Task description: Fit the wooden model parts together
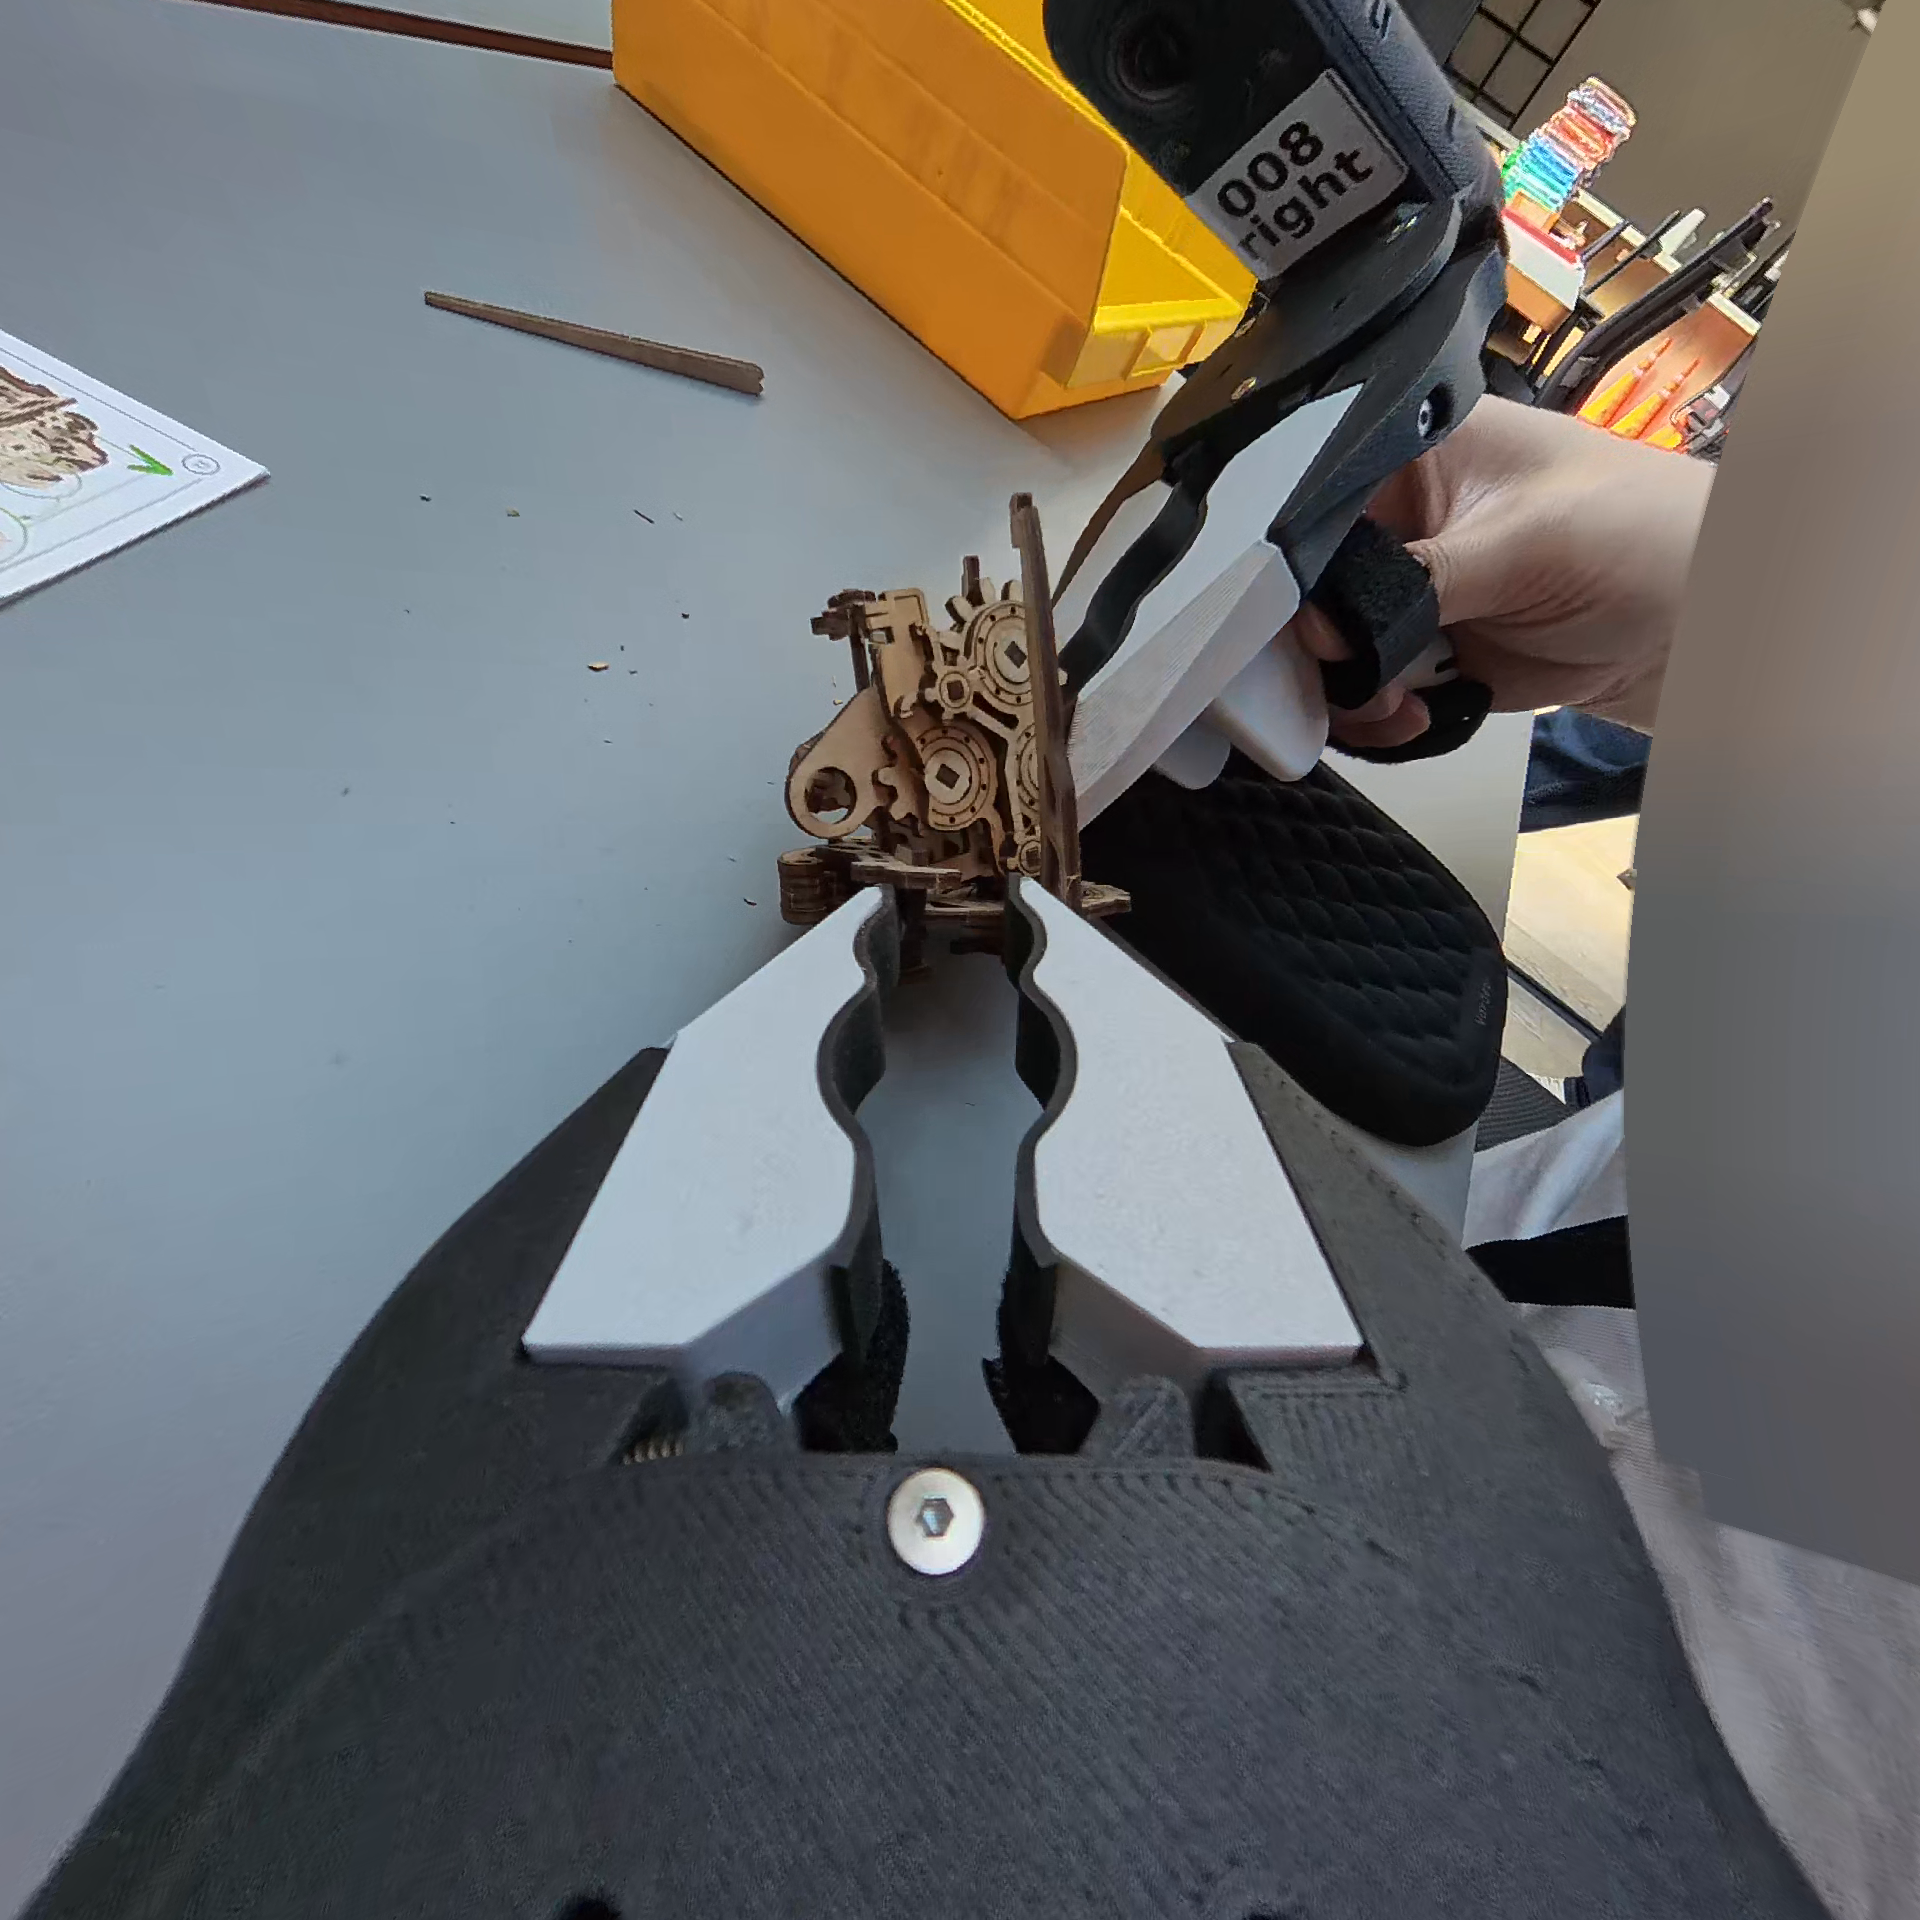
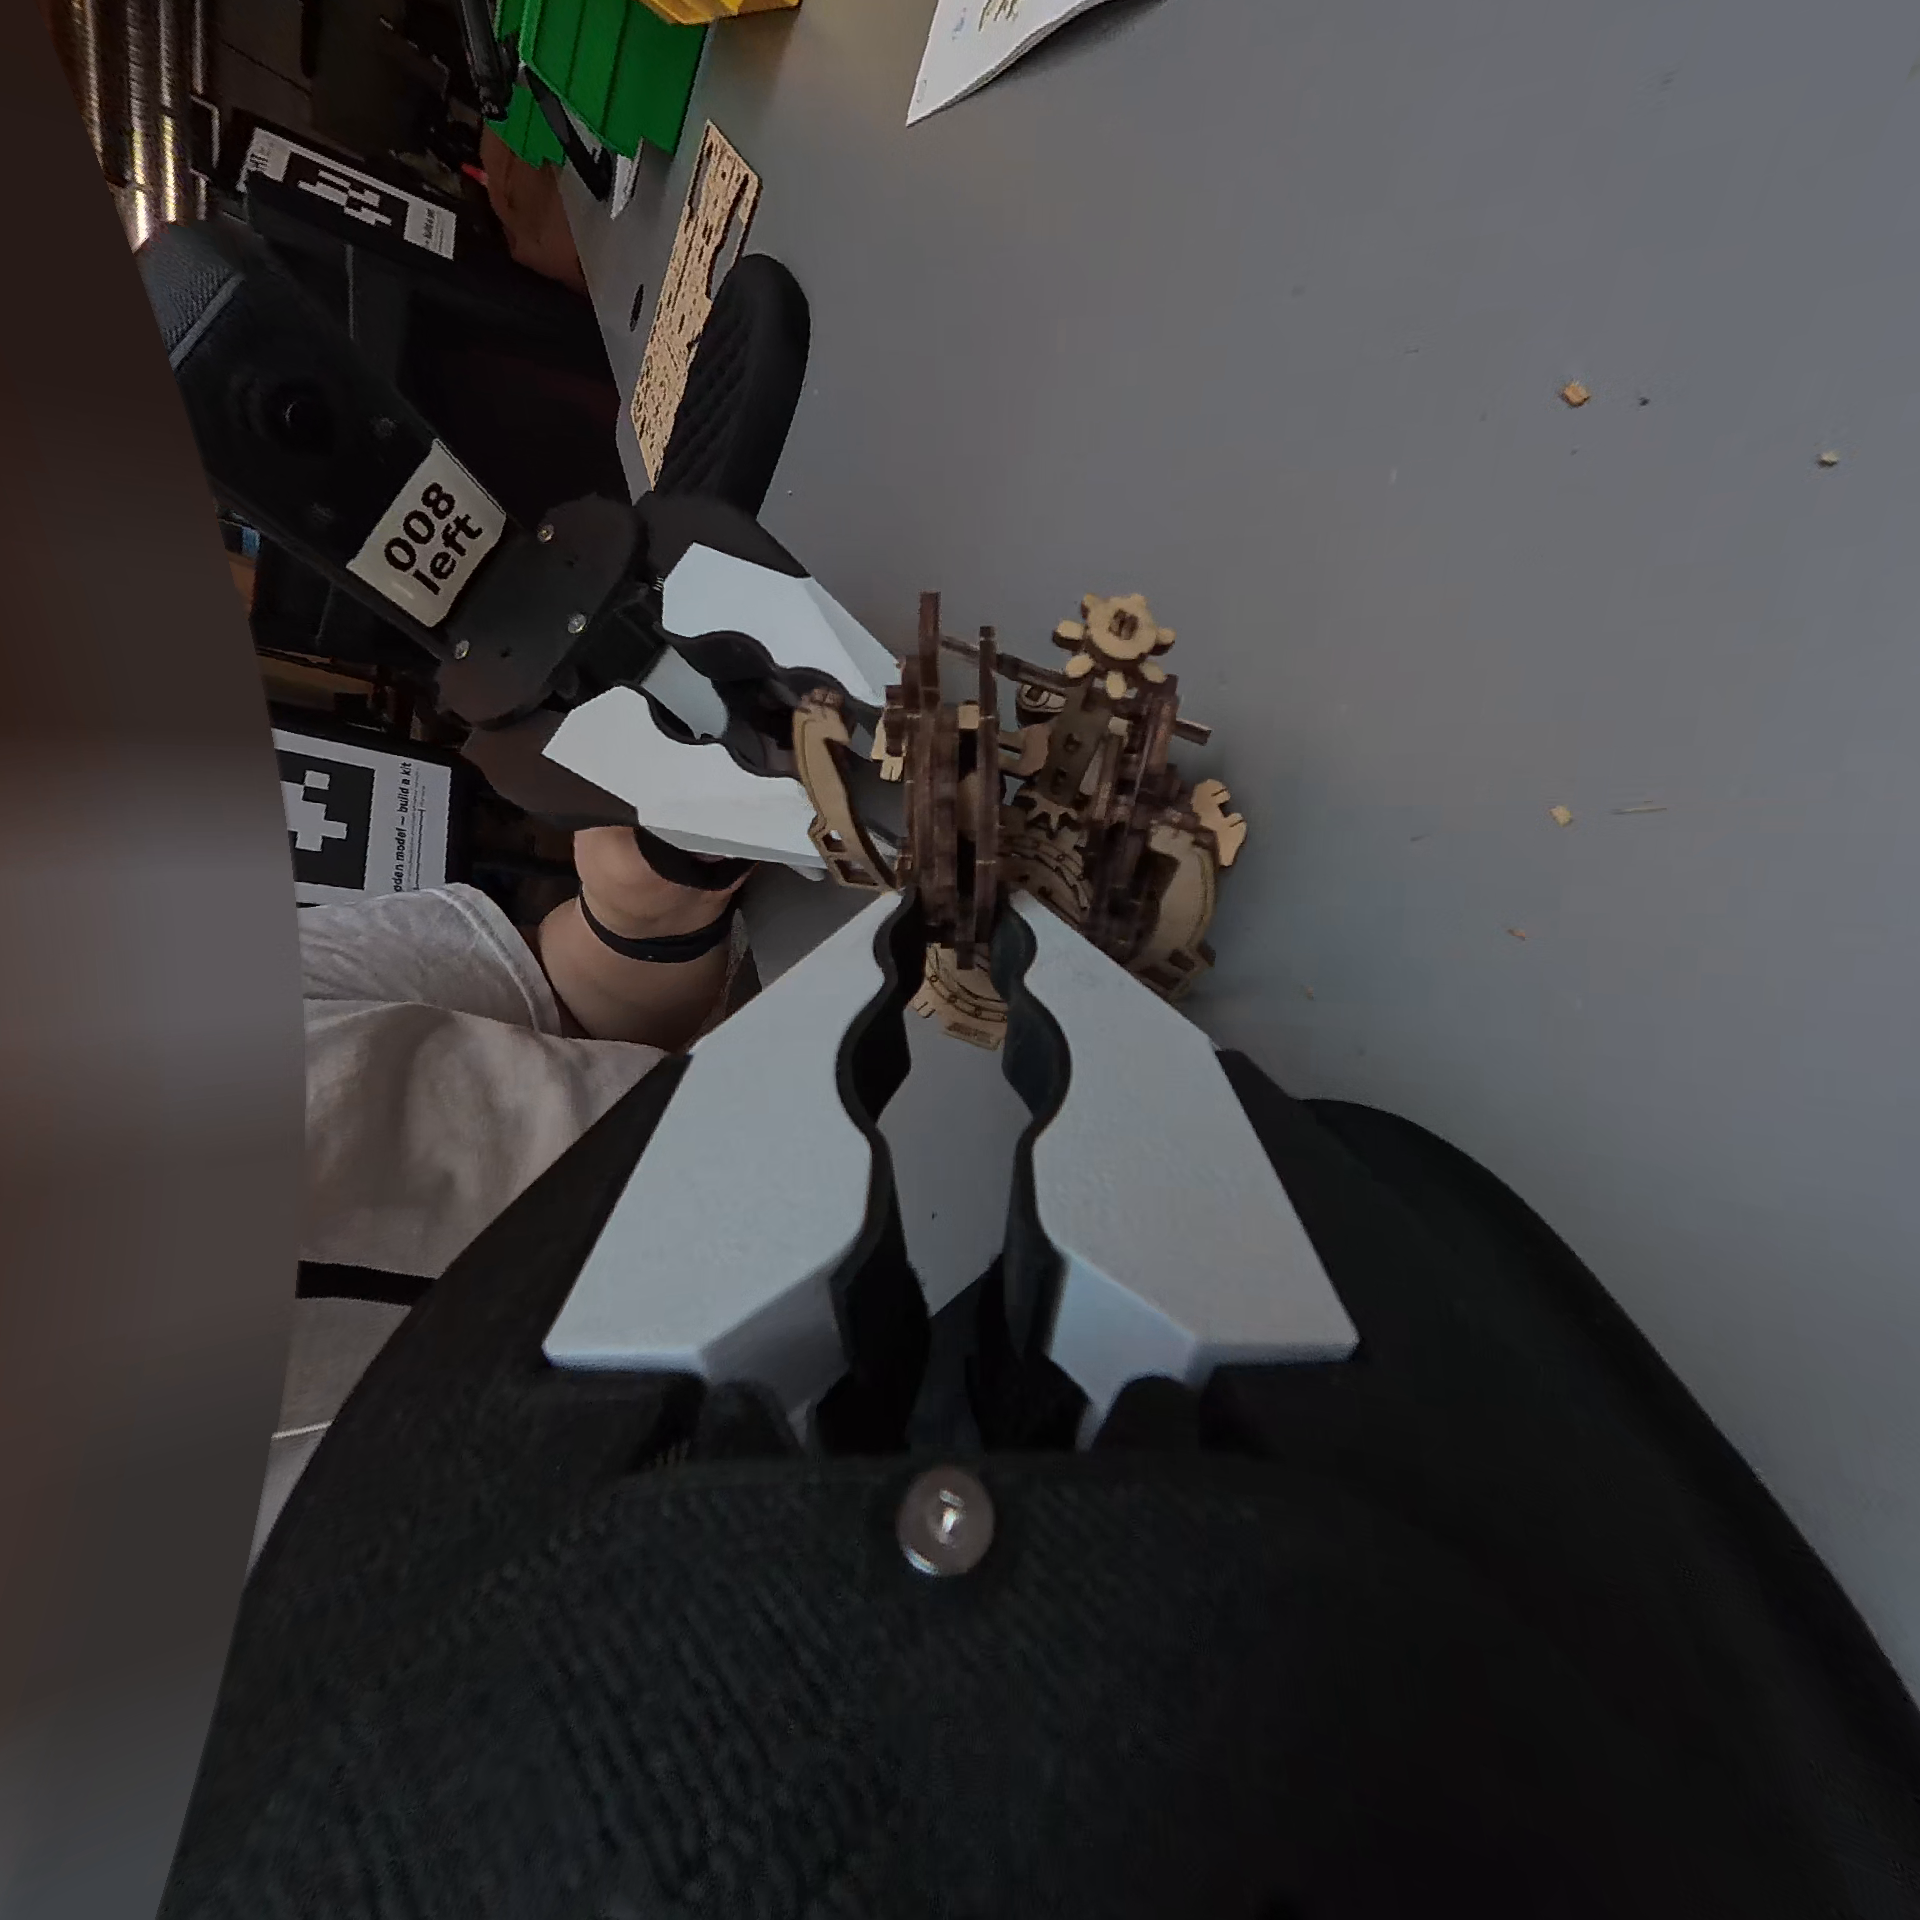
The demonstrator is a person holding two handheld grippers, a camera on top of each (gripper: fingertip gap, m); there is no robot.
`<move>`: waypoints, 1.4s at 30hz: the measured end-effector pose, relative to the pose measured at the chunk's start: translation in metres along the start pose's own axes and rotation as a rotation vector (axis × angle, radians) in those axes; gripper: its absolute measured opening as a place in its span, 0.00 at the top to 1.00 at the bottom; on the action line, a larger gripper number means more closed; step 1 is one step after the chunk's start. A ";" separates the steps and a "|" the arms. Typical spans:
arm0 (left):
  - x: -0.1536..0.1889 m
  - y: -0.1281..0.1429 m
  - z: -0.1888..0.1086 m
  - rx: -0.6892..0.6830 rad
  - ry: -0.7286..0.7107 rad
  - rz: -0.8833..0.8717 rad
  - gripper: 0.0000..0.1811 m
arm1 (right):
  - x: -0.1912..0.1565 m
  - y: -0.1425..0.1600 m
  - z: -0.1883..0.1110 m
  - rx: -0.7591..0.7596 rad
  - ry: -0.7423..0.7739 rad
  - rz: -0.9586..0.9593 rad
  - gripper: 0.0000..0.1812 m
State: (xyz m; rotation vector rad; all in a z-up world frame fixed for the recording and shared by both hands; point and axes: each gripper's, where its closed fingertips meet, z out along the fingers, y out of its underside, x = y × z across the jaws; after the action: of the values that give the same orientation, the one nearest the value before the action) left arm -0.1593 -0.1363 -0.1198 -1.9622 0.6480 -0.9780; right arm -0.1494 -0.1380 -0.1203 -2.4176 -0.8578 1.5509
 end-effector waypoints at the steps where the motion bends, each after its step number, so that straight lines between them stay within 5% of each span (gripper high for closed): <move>1: -0.001 0.000 0.000 0.002 -0.009 0.000 0.90 | 0.000 -0.001 0.000 -0.003 0.015 -0.003 0.94; 23: -0.005 -0.001 0.004 0.001 -0.081 0.018 0.90 | 0.005 -0.008 -0.001 -0.010 0.081 0.080 0.94; 30: -0.010 0.005 0.008 -0.042 -0.110 0.010 0.90 | 0.009 -0.009 -0.001 -0.057 0.229 -0.074 0.94; 42: -0.002 -0.001 0.001 -0.001 0.087 -0.125 0.86 | 0.007 -0.007 -0.001 0.004 0.169 -0.093 0.94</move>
State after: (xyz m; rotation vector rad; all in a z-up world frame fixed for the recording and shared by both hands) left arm -0.1597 -0.1342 -0.1196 -1.9891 0.5789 -1.1452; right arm -0.1490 -0.1289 -0.1223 -2.4257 -0.9176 1.2936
